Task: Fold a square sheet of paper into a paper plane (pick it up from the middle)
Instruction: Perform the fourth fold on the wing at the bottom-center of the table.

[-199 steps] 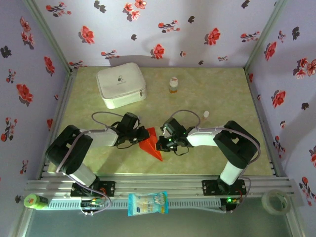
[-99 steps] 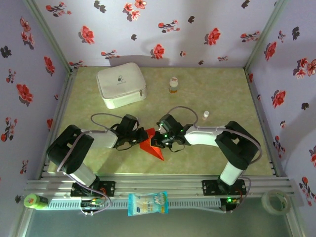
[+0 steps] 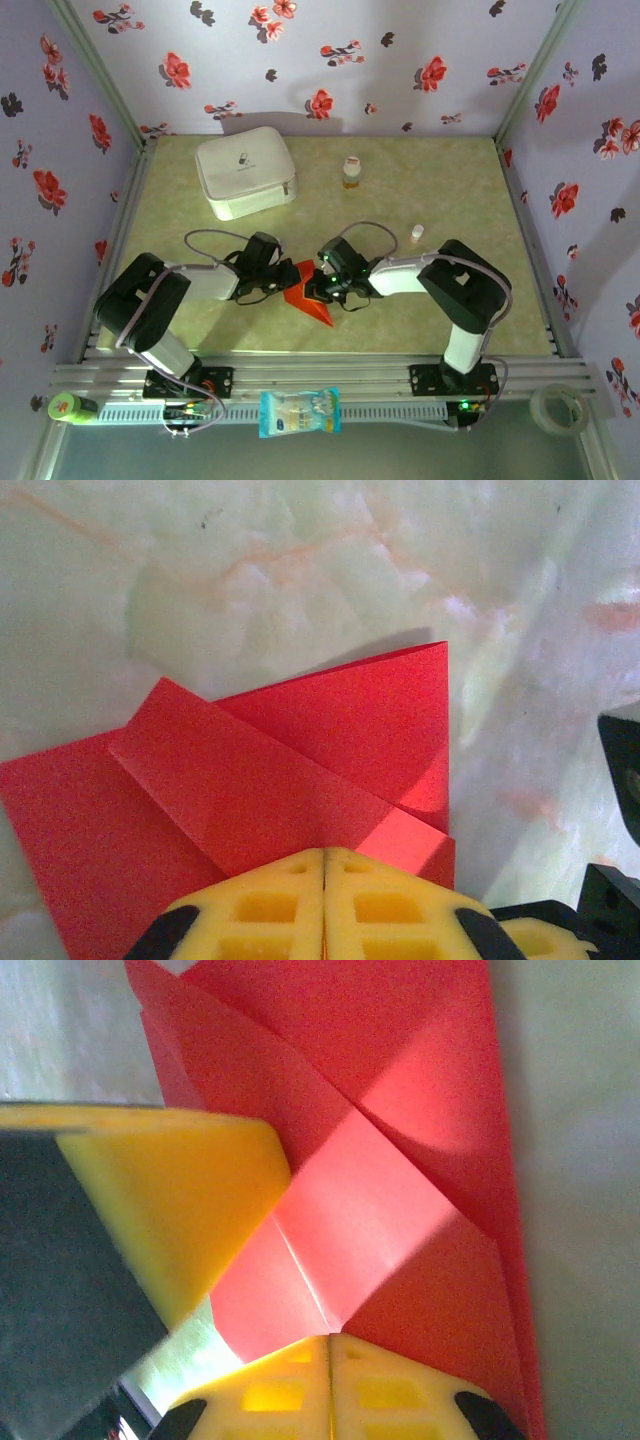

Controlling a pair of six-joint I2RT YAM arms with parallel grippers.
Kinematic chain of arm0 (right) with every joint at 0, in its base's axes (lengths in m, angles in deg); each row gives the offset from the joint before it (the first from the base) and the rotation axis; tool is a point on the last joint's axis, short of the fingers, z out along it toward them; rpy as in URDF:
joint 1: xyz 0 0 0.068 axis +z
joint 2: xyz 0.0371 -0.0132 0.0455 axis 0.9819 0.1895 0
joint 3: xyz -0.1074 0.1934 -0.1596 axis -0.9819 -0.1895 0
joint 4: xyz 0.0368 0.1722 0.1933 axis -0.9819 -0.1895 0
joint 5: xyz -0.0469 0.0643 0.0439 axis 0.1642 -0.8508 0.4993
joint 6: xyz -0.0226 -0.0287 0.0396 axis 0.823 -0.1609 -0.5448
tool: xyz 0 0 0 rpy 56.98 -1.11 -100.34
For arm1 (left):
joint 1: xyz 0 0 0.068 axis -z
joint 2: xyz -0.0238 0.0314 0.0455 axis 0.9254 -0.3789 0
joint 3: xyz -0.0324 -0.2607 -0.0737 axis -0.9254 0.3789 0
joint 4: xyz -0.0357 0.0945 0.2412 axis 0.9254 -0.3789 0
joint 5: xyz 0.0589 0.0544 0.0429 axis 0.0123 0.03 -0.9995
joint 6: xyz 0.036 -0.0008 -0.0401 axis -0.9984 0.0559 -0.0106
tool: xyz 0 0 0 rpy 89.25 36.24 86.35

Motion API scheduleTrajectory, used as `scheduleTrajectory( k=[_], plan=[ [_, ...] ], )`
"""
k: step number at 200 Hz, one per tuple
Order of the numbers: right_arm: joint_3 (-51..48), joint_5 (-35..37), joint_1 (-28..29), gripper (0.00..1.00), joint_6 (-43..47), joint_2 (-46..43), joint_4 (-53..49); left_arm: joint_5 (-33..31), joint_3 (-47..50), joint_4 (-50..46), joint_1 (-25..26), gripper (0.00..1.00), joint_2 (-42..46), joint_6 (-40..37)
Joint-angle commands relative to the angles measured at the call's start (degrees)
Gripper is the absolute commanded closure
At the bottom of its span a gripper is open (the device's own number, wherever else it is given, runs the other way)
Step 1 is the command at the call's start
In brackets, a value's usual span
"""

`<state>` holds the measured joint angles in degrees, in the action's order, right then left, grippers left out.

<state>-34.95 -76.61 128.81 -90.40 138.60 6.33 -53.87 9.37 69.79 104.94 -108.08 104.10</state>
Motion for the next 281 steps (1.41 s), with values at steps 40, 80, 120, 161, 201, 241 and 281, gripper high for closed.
scheduleTrajectory(
  k=[40,80,120,161,201,241,281],
  plan=[
    [-9.4,-1.5,1.2,0.91,-1.5,-6.3,-1.9,-3.5,3.7,-2.8,-1.0,0.93,-1.6,1.1],
    [-13.5,-2.1,2.4,0.91,-2.0,-9.7,-1.2,-3.5,4.0,-2.7,-1.1,0.94,-1.5,1.5],
    [-17.6,-1.8,3.9,0.91,-2.6,-11.9,-1.0,-3.5,4.4,-2.1,-1.3,0.94,-1.5,2.0],
    [-20.9,-0.6,3.9,0.92,-0.5,-16.2,-4.7,-3.5,4.7,-1.6,-1.3,0.94,-1.6,2.3],
    [-23.6,-0.7,3.9,0.92,0.2,-20.1,-6.8,-3.6,4.8,-1.5,-1.5,0.94,-1.7,2.4],
    [-21.5,0.8,3.9,0.92,1.5,-22.0,-11.9,-3.2,4.7,-0.9,-1.5,0.94,-1.6,2.3],
    [-14.9,2.3,3.2,0.92,2.3,-28.4,-15.5,-3.0,4.5,-1.0,-1.5,0.93,-0.6,1.9]
  ],
)
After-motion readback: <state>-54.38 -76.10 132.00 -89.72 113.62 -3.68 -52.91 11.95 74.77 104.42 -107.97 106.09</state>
